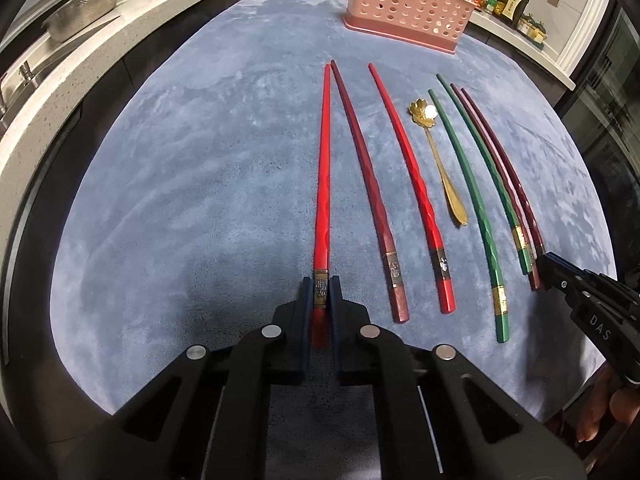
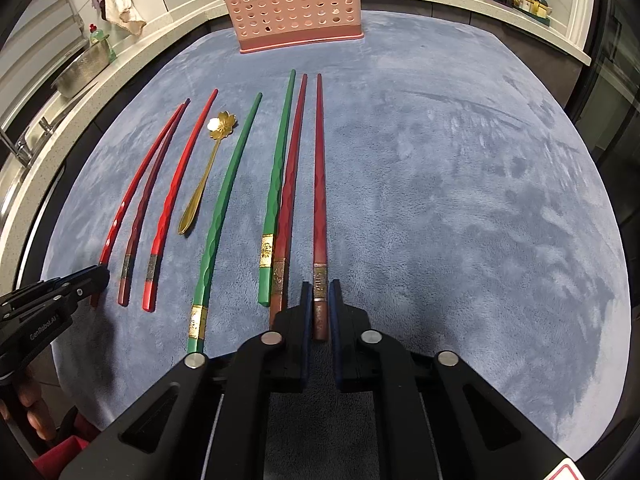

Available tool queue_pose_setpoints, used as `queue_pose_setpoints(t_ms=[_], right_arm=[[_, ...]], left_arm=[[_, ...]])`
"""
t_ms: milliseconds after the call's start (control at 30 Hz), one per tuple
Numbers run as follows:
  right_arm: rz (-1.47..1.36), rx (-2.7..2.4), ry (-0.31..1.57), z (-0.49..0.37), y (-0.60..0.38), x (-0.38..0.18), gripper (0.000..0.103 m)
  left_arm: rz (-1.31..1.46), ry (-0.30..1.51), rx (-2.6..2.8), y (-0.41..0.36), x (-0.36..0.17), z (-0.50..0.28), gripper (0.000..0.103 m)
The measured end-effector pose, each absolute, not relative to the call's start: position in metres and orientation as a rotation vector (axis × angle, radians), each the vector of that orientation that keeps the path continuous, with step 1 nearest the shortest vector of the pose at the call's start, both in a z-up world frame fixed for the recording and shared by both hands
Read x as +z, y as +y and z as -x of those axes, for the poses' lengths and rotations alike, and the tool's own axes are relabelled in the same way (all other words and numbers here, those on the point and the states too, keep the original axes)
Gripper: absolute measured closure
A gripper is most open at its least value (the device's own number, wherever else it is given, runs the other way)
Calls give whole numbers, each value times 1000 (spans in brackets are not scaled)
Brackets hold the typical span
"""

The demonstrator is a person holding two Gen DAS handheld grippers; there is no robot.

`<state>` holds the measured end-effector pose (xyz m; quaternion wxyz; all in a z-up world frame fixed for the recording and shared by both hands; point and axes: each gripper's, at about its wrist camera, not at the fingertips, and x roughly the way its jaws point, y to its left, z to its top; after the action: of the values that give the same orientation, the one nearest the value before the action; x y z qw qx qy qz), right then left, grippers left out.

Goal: Organize utensils
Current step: 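Grasp a red chopstick with the left tool while the right tool grasps a dark red chopstick, then lift the red chopstick with the left tool into the basket while the right tool inserts its chopstick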

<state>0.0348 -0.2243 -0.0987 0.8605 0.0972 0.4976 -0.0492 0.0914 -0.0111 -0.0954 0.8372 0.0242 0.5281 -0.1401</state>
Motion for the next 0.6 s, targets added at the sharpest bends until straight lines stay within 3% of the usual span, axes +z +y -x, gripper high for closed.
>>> queue_pose_setpoints(t_ms=[600], right_arm=[[-217, -116, 911, -34, -244, -30, 96]], left_arm=[[14, 971, -256, 7, -19, -108, 96]])
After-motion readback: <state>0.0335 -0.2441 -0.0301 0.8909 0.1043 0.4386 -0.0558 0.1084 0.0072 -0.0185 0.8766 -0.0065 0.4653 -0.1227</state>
